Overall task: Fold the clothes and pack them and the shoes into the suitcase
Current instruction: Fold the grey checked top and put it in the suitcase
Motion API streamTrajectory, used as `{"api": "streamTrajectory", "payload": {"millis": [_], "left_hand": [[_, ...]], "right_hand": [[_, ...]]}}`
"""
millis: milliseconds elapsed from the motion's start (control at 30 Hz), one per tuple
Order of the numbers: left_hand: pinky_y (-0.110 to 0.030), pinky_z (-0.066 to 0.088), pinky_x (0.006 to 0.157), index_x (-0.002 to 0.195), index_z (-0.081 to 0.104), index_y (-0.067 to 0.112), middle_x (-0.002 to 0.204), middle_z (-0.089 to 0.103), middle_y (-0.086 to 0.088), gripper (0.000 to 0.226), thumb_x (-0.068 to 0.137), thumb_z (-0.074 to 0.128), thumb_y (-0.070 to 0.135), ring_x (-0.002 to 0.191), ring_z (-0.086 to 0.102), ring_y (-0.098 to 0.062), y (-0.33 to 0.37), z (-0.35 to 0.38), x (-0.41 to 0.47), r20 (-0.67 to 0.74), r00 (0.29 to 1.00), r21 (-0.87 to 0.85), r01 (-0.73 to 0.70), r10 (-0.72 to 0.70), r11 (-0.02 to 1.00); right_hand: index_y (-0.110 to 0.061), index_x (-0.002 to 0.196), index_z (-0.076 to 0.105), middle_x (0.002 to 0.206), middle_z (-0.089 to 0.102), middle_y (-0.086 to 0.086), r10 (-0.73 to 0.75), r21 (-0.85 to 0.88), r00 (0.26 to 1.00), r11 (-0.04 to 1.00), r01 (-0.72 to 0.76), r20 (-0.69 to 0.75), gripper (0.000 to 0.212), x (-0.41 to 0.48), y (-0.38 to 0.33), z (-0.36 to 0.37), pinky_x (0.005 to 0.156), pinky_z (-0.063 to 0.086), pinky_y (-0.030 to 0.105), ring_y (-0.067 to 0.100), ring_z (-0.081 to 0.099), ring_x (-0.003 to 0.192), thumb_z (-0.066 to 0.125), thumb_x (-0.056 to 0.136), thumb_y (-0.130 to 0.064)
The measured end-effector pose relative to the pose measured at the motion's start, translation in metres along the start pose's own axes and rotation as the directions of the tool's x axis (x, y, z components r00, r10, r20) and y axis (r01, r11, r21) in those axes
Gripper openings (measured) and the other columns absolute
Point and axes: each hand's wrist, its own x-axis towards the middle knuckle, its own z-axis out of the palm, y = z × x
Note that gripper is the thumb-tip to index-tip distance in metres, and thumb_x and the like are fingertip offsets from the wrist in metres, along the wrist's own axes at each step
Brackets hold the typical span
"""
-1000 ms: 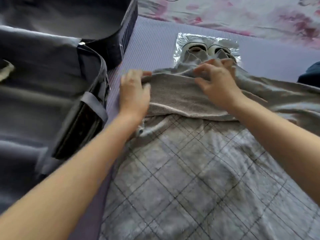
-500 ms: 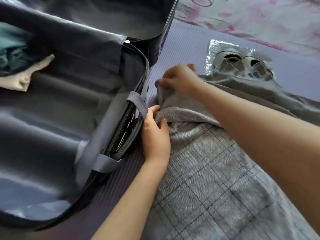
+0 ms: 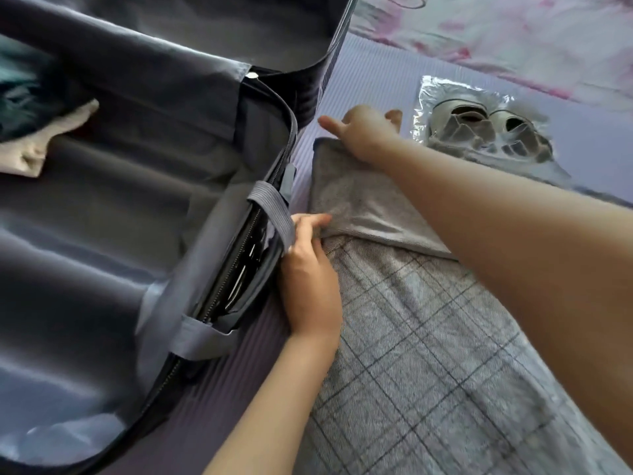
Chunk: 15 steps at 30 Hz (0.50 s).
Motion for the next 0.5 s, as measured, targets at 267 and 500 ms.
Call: {"api": "streamTrajectory", "payload": {"millis": [267, 500], "left_hand": [[-0.021, 0.039, 0.099, 0.104, 0.061, 0.012, 0.111, 0.060, -0.002, 0.044, 0.080, 0.029, -0.004, 0.107, 0.055, -0.013, 0.002, 0.009, 0.003, -0.067, 0.992, -0.079, 0.101, -0.107, 0.992], [-0.008, 0.029, 0.096, 0.114, 0.063, 0.007, 0.115, 0.056, -0.009, 0.060, 0.070, 0.027, -0.012, 0.109, 0.053, -0.020, -0.002, 0.005, 0.001, -0.025, 1.000, 0.044, 0.008, -0.007, 0.999]], "right_hand": [[-0.022, 0.088, 0.068, 0.077, 0.064, -0.008, -0.123, 0.222, 0.991, 0.966, 0.132, -0.055, 0.050, -0.004, 0.003, -0.008, 0.111, 0.016, 0.047, 0.013, 0.057, 0.094, 0.051, 0.081, -0.068], [-0.025, 0.090, 0.068, 0.098, 0.068, -0.003, -0.234, 0.129, 0.969, 0.962, 0.243, -0.076, 0.026, -0.009, 0.000, 0.011, 0.109, 0.026, 0.046, 0.019, 0.053, 0.110, 0.065, 0.082, -0.049]]}}
